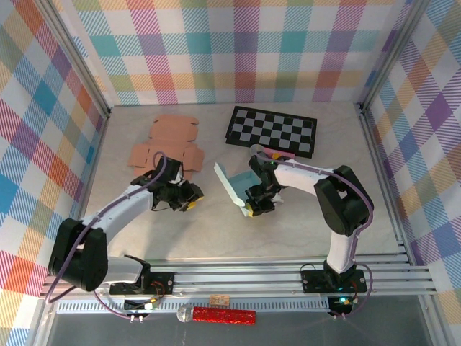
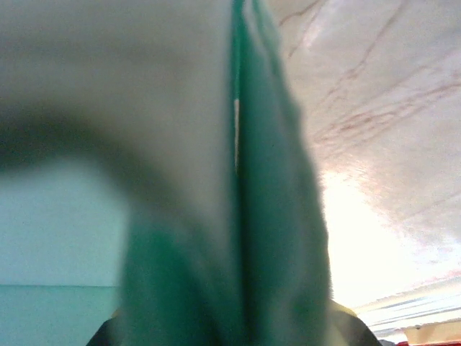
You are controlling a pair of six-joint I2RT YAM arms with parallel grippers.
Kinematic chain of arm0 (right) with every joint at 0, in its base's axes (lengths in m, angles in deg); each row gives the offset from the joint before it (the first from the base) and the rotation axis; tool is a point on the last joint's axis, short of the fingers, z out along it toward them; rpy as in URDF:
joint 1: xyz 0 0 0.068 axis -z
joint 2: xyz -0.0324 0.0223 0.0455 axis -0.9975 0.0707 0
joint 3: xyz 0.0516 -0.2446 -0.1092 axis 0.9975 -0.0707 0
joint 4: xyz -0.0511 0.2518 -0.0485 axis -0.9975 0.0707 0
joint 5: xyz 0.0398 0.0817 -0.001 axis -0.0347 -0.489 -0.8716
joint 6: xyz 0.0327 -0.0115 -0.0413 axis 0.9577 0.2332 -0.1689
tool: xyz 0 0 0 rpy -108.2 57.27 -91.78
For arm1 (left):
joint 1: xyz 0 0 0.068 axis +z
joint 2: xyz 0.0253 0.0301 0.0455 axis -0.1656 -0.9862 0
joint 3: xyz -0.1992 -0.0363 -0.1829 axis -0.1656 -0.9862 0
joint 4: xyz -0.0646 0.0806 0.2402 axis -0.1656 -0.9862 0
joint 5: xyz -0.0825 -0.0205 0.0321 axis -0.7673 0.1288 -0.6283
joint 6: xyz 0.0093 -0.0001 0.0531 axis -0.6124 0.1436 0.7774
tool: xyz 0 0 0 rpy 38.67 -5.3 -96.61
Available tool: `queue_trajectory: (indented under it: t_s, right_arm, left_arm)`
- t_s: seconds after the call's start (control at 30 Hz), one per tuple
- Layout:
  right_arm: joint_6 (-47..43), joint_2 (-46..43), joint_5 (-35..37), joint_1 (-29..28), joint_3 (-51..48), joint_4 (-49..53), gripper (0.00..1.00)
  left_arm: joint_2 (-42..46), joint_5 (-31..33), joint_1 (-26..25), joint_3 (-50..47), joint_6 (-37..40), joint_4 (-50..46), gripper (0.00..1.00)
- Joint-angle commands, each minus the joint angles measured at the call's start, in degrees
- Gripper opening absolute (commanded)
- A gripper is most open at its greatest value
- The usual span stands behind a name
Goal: Fold the paper box
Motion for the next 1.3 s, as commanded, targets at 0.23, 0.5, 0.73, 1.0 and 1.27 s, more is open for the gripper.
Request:
queue_trajectory:
  t_s: [0.23, 0.5, 0.73, 1.0, 1.27]
  right_arm:
    - [3.61, 0.06, -3.49, -0.42, -1.89, -4.3, 0.29]
    - [2.03, -5.55, -1.14, -0.14, -0.51, 0.38, 0.69]
    - [-6.51, -10.51, 4.1, 1.03, 4.39, 7.06, 0.78]
    - [-45.51, -9.78, 5.71, 0.43, 20.22, 7.75, 0.57]
    - [-68.22, -1.61, 0.44, -4.71, 32.92, 20.39, 0.57]
  left_arm:
    - [-7.04, -4.42, -3.58, 0.02, -5.26, 15.71, 0.34]
    - [-8.94, -4.07, -4.04, 2.81, -4.86, 15.63, 0.34]
    - [-9.12, -3.49, -4.13, 4.57, -4.28, 14.58, 0.34]
    - [-8.69, -3.53, -4.48, 6.57, -4.46, 13.53, 0.34]
    - [-9.6, -3.62, -4.48, 8.26, -3.94, 12.65, 0.34]
